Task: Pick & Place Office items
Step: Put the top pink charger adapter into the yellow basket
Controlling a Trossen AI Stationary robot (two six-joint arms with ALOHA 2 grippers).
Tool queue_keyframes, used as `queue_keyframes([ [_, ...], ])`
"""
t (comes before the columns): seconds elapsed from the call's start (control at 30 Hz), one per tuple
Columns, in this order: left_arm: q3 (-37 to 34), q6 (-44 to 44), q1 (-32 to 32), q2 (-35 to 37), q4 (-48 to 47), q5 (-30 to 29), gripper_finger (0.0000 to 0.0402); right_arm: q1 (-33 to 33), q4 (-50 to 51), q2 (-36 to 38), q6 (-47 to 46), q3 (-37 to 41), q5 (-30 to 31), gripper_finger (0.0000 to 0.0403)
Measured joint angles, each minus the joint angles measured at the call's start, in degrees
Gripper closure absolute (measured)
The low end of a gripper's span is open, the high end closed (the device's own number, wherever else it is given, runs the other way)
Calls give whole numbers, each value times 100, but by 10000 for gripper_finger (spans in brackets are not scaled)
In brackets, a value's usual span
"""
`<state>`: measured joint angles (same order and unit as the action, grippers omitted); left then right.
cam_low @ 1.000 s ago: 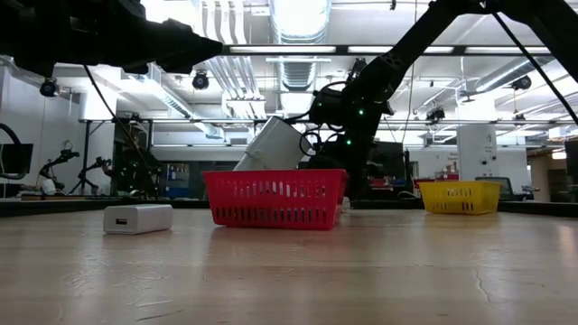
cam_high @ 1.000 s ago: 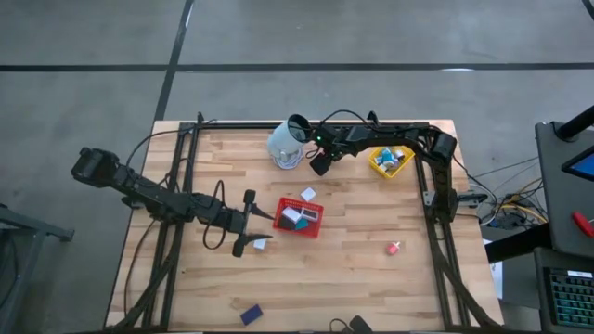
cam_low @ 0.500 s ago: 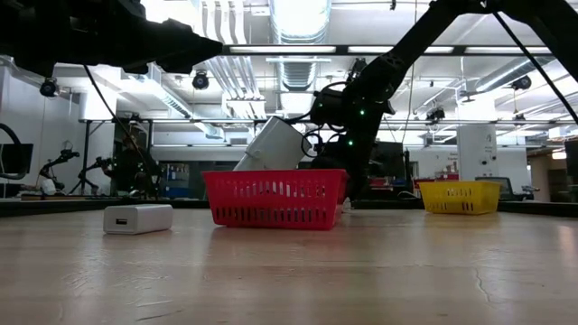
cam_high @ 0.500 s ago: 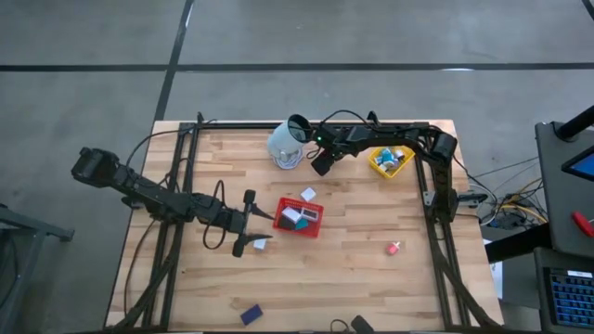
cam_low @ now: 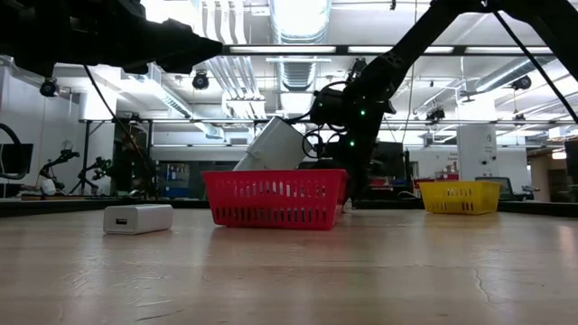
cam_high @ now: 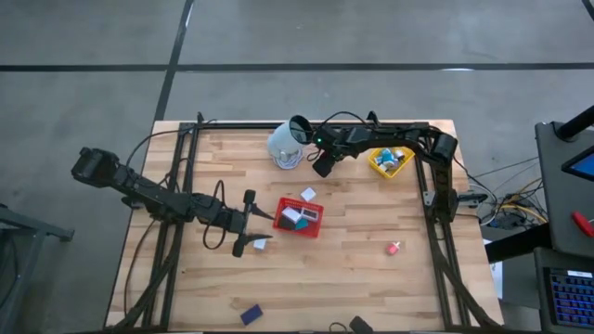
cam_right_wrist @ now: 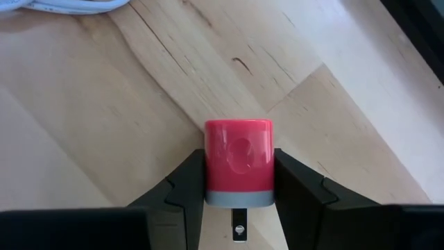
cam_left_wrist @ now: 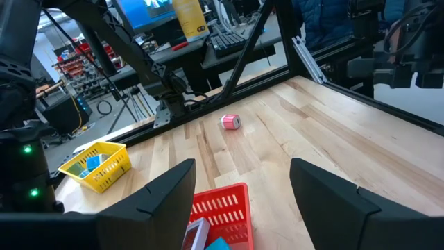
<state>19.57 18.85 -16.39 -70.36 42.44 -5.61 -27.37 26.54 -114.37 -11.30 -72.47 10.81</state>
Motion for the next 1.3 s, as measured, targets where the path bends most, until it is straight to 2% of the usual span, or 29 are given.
queue_keyframes([
  [0.6,-11,0,1,1,-4,0,162,61,-318,-19,-25,13,145,277],
  [0.83,-11,-17,1,1,-46,0,162,99,-446,8,-25,97,456,277],
  [1.3,-11,-42,1,1,-50,0,162,157,-658,750,-26,450,680,277],
])
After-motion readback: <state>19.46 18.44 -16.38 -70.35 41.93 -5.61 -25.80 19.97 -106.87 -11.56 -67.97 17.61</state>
